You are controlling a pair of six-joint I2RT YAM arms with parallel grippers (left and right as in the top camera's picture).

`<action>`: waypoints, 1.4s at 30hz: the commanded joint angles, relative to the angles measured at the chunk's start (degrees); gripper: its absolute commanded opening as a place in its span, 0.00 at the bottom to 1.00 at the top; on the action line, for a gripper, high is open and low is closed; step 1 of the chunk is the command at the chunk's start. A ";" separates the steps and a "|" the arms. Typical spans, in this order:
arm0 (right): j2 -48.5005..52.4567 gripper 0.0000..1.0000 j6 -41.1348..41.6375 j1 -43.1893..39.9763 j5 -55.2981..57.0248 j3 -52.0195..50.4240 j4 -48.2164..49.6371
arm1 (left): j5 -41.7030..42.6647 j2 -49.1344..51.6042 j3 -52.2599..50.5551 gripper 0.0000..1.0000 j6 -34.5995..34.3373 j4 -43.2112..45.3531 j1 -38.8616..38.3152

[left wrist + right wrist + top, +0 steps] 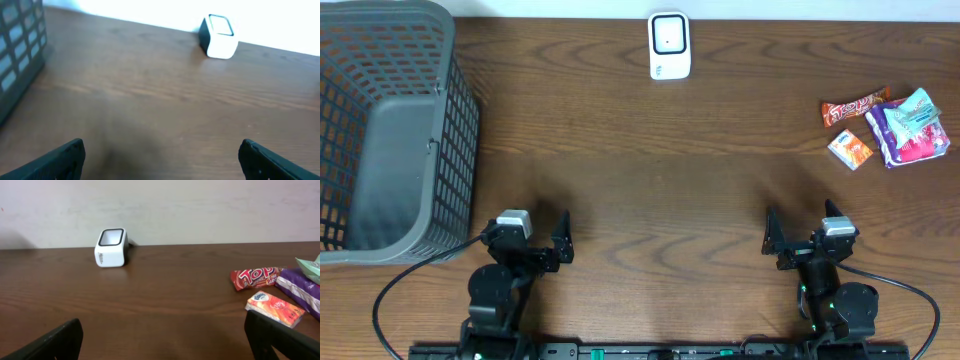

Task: Scan the item barcode

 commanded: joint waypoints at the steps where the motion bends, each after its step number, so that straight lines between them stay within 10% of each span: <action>1: -0.33 0.99 -0.70 -0.35 0.33 -0.09 -0.24 | 2.23 -2.29 -1.55 0.98 3.67 -0.79 1.77; 42: -0.33 0.99 -0.70 -0.35 0.33 -0.09 -0.24 | 3.28 -9.42 -1.55 0.98 9.88 -0.98 8.68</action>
